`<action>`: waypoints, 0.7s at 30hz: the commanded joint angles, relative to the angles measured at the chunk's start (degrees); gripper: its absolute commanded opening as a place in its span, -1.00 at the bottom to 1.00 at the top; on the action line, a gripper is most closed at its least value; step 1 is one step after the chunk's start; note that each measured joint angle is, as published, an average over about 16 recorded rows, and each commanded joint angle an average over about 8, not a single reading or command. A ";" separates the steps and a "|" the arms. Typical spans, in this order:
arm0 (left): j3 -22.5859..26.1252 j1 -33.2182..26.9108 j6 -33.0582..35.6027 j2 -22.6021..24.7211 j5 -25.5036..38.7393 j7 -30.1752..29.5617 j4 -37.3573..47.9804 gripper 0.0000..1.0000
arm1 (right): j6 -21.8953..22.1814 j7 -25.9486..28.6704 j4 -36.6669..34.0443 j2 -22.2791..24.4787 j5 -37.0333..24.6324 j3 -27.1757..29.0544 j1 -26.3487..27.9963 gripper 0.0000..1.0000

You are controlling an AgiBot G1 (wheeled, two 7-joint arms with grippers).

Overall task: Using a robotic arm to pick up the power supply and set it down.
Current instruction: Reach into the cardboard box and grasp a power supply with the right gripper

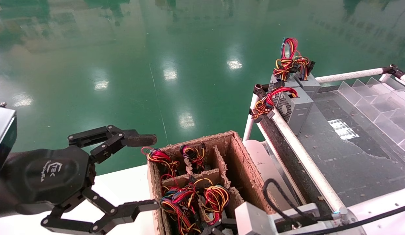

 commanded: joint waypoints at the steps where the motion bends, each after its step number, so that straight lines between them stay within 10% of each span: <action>1: 0.00 0.00 0.00 0.00 0.00 0.00 0.00 1.00 | -0.01 -0.44 -0.24 -0.48 -0.15 -0.73 0.09 -1.00; 21: 0.04 -0.01 -0.02 -0.02 -0.03 0.02 0.00 1.00 | 0.10 -6.08 -7.22 -4.54 -0.87 -5.02 2.74 -1.00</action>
